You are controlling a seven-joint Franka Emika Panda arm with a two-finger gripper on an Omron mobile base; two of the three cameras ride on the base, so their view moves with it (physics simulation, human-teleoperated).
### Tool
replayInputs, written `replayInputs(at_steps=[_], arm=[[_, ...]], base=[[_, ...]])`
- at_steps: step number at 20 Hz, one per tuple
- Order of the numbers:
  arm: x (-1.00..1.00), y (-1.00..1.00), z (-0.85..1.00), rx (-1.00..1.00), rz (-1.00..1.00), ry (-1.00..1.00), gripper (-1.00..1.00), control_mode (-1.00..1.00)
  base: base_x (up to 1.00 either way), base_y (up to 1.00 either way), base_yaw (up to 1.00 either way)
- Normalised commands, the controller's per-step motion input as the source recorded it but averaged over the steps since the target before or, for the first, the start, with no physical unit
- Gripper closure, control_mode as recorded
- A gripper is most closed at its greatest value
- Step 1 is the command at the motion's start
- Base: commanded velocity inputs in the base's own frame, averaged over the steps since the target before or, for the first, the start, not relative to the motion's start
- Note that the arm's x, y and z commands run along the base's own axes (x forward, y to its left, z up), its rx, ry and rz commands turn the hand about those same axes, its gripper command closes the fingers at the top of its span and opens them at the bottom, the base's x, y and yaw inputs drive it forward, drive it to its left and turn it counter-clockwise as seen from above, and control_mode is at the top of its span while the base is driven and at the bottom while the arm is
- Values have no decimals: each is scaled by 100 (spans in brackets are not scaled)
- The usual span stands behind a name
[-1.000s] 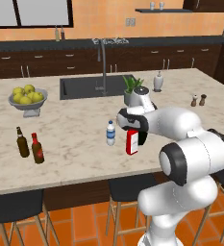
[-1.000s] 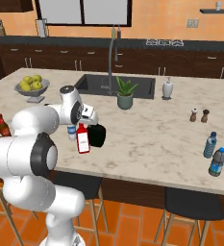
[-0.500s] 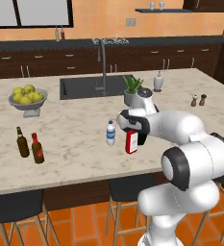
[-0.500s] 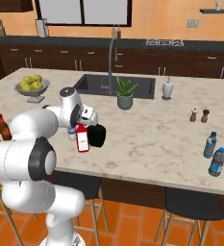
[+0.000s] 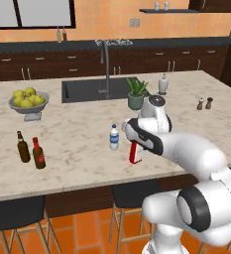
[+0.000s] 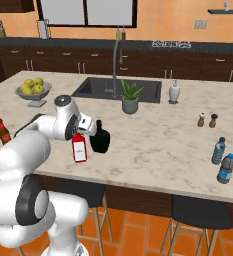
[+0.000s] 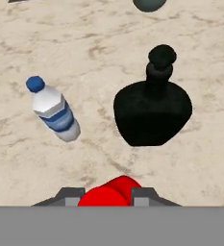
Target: Move the plastic bottles in the middle to the plastics group, and the glass bottles in the middle to the glass group.
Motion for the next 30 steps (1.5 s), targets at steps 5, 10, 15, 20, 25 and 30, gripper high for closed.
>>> replayInputs(at_steps=[5,10,15,20,25,30], arm=[[-34,17,33,0,0,-3,100,-100],[-37,54,7,0,0,-7,100,-100],[-20,79,0,0,0,-2,100,-100],[-1,89,0,0,1,-1,100,-100],[7,92,0,-1,11,-1,100,-100],[21,88,0,-1,12,0,100,-100]], base=[[0,0,0],[0,0,0],[0,0,0],[0,0,0],[0,0,0],[0,0,0]])
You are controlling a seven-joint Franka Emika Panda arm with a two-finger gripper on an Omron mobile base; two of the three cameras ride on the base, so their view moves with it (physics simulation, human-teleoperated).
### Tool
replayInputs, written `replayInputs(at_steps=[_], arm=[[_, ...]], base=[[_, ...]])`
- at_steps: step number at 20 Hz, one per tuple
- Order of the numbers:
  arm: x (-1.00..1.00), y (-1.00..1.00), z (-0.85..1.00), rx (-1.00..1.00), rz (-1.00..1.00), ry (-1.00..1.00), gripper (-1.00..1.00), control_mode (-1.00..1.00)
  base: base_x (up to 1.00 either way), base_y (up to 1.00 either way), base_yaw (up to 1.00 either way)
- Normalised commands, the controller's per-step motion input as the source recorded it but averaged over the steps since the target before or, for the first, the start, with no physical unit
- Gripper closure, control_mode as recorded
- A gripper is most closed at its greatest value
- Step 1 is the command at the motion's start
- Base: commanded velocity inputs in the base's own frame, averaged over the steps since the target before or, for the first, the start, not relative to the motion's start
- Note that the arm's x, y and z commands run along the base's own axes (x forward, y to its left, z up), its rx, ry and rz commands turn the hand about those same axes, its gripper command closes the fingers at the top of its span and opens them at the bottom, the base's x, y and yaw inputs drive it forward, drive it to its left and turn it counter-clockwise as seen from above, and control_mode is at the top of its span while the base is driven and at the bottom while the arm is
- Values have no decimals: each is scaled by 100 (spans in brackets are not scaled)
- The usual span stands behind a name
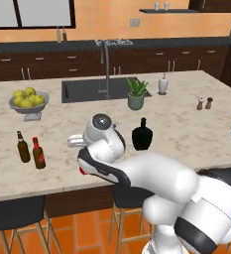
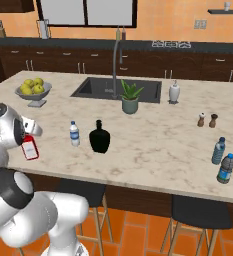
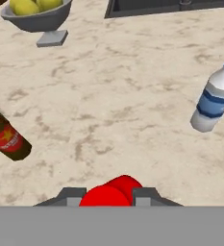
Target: Move the plastic bottles in the middle to the plastics group, and the glass bottles in the middle to the glass group.
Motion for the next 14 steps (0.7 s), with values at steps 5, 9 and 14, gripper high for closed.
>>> replayInputs(at_steps=[5,9,14], arm=[[20,71,0,0,11,0,100,-100],[14,50,0,0,12,0,100,-100],[17,37,-1,0,10,0,100,-100]], base=[[0,0,0],[0,0,0],[0,0,0]])
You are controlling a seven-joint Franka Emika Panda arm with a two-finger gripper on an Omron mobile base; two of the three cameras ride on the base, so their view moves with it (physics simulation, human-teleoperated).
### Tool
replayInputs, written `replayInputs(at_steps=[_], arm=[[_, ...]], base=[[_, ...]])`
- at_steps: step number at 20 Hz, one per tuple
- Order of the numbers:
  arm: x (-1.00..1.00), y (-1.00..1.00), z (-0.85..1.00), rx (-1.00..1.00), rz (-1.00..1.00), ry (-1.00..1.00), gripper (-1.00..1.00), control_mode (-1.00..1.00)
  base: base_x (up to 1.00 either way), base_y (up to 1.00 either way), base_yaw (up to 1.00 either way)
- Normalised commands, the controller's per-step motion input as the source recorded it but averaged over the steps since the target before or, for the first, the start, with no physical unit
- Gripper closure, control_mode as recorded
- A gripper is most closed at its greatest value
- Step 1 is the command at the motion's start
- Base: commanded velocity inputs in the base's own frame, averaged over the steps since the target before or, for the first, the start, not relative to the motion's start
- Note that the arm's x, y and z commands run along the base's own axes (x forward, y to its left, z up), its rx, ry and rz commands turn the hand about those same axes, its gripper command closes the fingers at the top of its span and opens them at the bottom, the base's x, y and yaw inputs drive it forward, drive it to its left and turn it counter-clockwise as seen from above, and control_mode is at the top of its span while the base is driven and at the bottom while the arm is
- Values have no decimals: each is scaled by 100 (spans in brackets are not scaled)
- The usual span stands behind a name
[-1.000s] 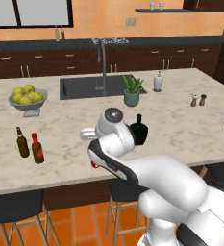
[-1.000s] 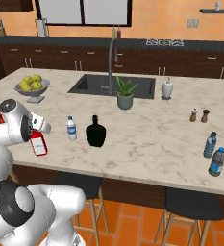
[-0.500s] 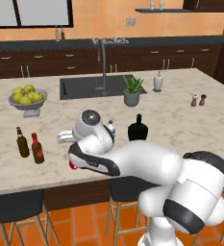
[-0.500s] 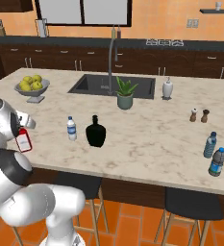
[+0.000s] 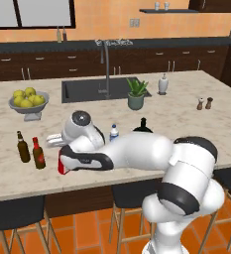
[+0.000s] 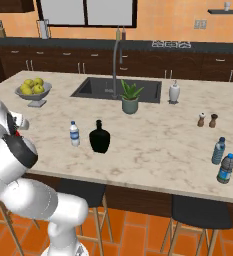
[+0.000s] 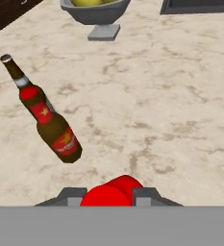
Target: Move the plastic bottles in the middle to the plastics group, and the glass bottles in the middle to the glass group.
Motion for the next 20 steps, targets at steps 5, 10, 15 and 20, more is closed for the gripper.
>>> replayInputs(at_steps=[5,10,15,20], arm=[[24,21,-2,0,7,0,100,-100],[19,14,-12,0,3,0,100,-100],[7,12,-25,-3,0,0,100,-100],[11,13,-25,-1,0,0,100,-100]], base=[[0,0,0],[0,0,0],[0,0,0],[0,0,0]])
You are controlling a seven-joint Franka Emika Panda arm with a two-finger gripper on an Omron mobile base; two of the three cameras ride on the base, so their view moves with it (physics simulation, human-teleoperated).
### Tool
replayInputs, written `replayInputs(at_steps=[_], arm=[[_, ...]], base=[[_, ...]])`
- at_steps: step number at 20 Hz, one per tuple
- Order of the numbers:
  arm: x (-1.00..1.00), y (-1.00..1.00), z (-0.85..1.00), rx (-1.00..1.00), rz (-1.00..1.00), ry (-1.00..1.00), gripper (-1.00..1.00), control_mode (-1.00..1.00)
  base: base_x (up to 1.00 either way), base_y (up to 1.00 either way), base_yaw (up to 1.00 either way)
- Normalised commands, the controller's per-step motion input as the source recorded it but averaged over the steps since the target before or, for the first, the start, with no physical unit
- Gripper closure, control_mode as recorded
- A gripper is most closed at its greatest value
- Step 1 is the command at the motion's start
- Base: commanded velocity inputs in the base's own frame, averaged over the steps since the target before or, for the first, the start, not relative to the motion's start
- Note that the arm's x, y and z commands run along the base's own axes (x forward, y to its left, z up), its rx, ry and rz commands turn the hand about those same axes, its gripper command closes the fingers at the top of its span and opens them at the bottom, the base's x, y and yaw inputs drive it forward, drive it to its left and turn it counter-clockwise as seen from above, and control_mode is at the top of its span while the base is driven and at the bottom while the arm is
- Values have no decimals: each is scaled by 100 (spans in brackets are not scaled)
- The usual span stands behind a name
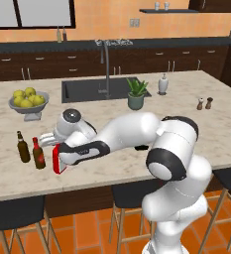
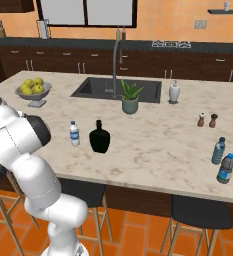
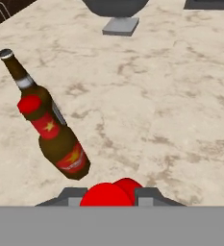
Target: Move the plastic bottles in the middle to the plastics group, and the glass bottles in the middle to the glass group.
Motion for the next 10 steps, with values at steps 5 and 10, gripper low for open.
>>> replayInputs(at_steps=[5,10], arm=[[8,7,-25,0,0,0,100,-100],[0,0,-34,0,0,0,-100,-100]], base=[[0,0,0],[0,0,0]])
